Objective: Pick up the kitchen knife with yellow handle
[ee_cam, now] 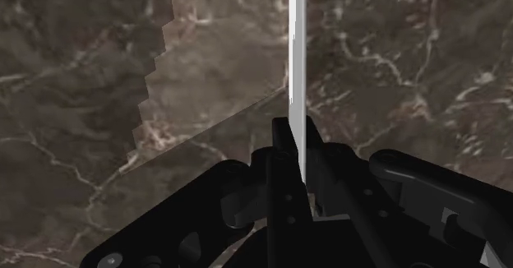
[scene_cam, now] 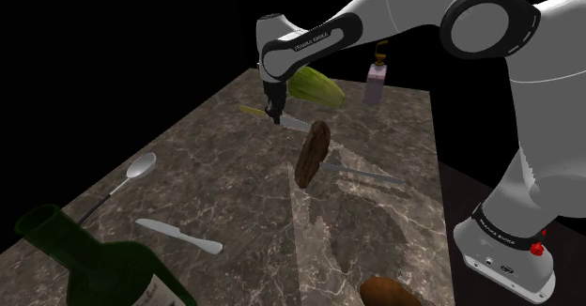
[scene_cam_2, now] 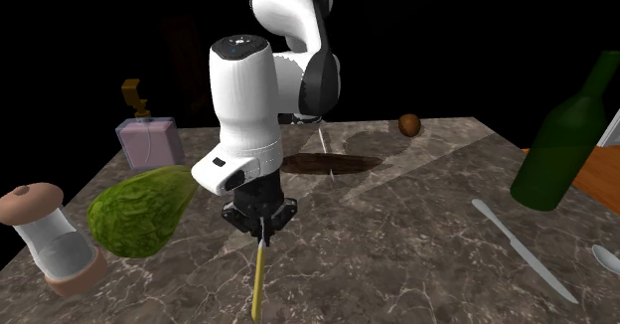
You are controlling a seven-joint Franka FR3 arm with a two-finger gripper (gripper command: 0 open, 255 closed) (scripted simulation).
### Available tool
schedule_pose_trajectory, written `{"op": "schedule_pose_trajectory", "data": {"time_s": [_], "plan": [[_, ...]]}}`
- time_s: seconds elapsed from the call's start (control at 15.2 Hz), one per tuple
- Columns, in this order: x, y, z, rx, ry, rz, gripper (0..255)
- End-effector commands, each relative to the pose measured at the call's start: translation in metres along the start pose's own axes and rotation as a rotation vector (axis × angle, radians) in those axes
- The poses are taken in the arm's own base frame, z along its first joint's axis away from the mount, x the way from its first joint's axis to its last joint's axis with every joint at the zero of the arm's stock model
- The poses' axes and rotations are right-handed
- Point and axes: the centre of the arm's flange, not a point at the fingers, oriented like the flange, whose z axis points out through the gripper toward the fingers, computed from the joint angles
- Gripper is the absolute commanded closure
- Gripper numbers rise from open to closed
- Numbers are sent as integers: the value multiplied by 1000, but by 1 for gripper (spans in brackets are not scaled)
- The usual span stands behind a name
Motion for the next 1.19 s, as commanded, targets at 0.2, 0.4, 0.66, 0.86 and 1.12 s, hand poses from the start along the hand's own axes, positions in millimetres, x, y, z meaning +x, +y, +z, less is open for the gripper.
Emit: {"op": "schedule_pose_trajectory", "data": {"time_s": [0.2, 0.4, 0.66, 0.86, 1.12], "plan": [[0, 0, 0, 0, 0, 0, 255], [1, 0, -10, 0, 0, 0, 255], [1, 0, -31, 0, 0, 0, 255], [2, 0, -47, 0, 0, 0, 255], [2, 0, -68, 0, 0, 0, 255]]}}
